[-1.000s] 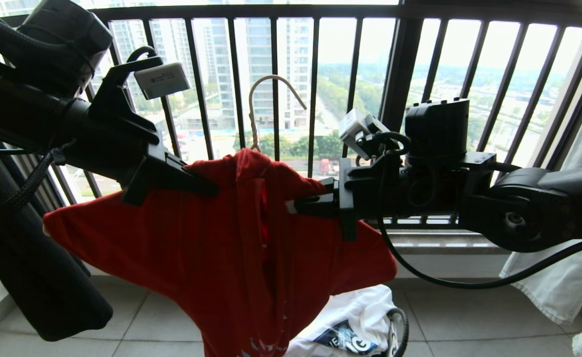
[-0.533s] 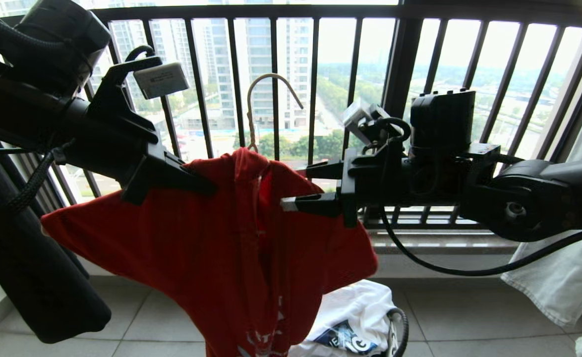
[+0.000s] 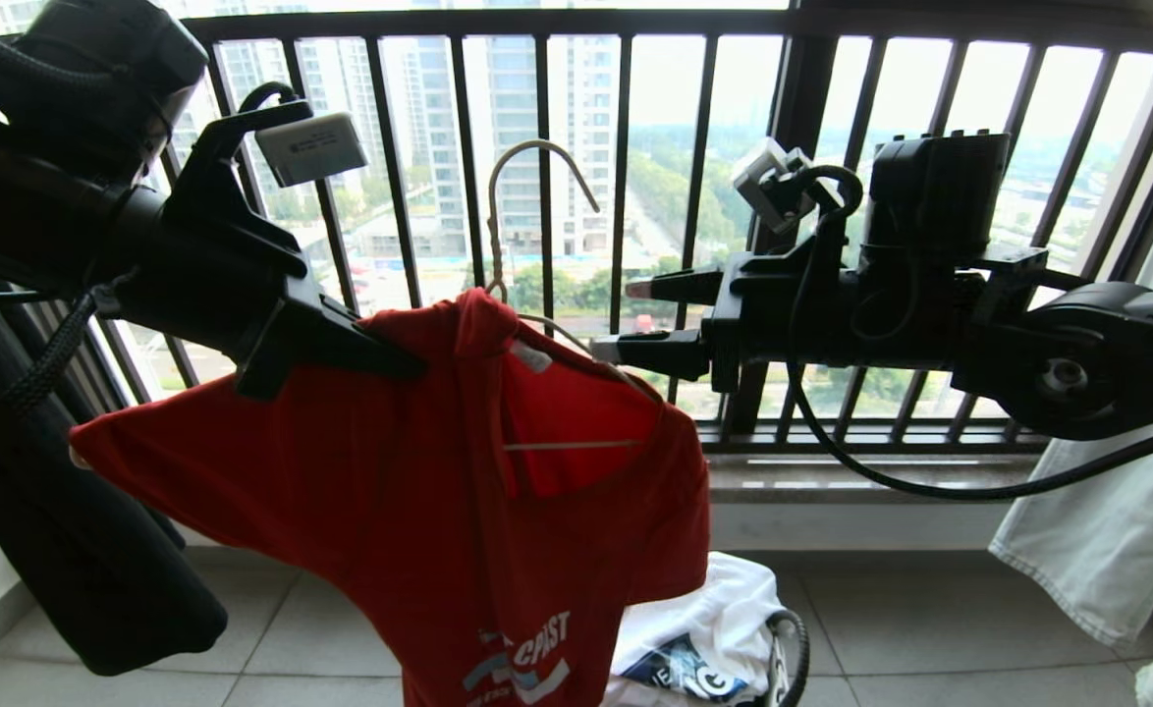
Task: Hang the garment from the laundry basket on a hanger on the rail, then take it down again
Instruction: Hang the clothes rack on the clothesline
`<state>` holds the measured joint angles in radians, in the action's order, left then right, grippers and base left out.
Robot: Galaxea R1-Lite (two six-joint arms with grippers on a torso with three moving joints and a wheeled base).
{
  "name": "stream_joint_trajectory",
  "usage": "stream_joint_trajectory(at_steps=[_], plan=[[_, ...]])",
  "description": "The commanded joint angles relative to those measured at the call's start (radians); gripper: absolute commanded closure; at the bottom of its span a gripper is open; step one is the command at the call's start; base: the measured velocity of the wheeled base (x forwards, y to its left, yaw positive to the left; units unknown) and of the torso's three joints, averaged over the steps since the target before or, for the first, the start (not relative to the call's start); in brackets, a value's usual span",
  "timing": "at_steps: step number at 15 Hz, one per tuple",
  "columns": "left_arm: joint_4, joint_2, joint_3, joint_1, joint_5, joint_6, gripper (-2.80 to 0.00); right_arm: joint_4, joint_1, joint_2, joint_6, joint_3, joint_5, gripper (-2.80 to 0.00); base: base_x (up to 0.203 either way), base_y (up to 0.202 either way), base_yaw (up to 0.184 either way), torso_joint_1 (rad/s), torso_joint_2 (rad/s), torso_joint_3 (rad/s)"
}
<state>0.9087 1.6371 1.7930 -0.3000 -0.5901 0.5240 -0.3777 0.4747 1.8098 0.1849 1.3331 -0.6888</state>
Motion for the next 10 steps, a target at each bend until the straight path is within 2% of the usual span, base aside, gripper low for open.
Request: stream_joint_trajectory(at_steps=[1,3,4,5,10], plan=[[-0.004,-0.008,-0.007,0.008,-0.005,-0.002,0.00,-0.003,-0.002,-0.001,-0.017,0.018,0.013,-2.80,0.000,0.000,0.000,0.000,0.00,0.000],[-0.018,-0.007,-0.005,0.017,-0.007,-0.028,0.00,-0.003,-0.007,0.002,-0.049,0.038,0.048,-2.80,0.000,0.000,0.000,0.000,0.00,0.000],[-0.045,-0.007,-0.004,0.018,-0.006,-0.072,0.00,-0.001,-0.011,0.005,-0.053,0.052,0.072,-2.80,0.000,0.000,0.000,0.000,0.00,0.000],[-0.071,-0.008,-0.005,0.018,-0.005,-0.117,0.00,0.000,-0.011,0.006,-0.053,0.055,0.091,0.00,0.000,0.000,0.000,0.000,0.00,0.000],[-0.089,-0.063,-0.007,0.049,-0.004,-0.197,0.00,0.011,-0.008,0.006,-0.059,0.073,0.148,0.00,0.000,0.000,0.000,0.000,0.00,0.000]])
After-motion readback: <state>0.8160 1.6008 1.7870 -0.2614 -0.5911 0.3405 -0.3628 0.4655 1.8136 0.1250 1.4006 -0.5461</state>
